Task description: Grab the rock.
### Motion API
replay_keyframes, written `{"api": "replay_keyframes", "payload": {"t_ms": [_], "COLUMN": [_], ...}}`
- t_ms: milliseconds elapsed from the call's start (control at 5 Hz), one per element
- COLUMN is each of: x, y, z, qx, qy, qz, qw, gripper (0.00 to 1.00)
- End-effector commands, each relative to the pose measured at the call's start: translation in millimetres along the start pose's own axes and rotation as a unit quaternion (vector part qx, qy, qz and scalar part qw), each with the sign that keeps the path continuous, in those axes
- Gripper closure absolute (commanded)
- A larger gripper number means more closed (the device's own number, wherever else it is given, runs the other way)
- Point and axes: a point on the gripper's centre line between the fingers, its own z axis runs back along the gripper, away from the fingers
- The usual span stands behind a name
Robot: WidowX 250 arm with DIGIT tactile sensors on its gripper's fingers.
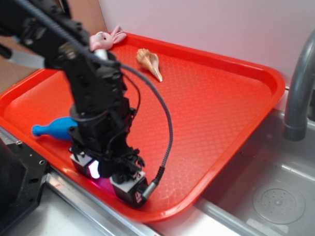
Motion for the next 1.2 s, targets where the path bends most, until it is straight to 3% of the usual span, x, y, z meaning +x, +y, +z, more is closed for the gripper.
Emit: {"api": "replay_keyframes", "payload": {"t_ms": [0, 200, 400, 600, 1000], "x": [0.3, 13.4, 24.1, 32.7, 52.8], "y": [9.2, 14.8, 18.2, 19.8, 10.5], "z": [0.1, 17.8, 48.2, 59.3, 41.7], "qx": [0.029, 0.037, 0.054, 0.062, 0.052], "qy": [0.037, 0.023, -0.011, -0.022, -0.018], "qz": [0.026, 0.030, 0.022, 0.022, -0.007], "qw": [0.999, 0.999, 0.998, 0.998, 0.998], "gripper": [1.00, 1.00, 0.00, 0.00, 0.00]}}
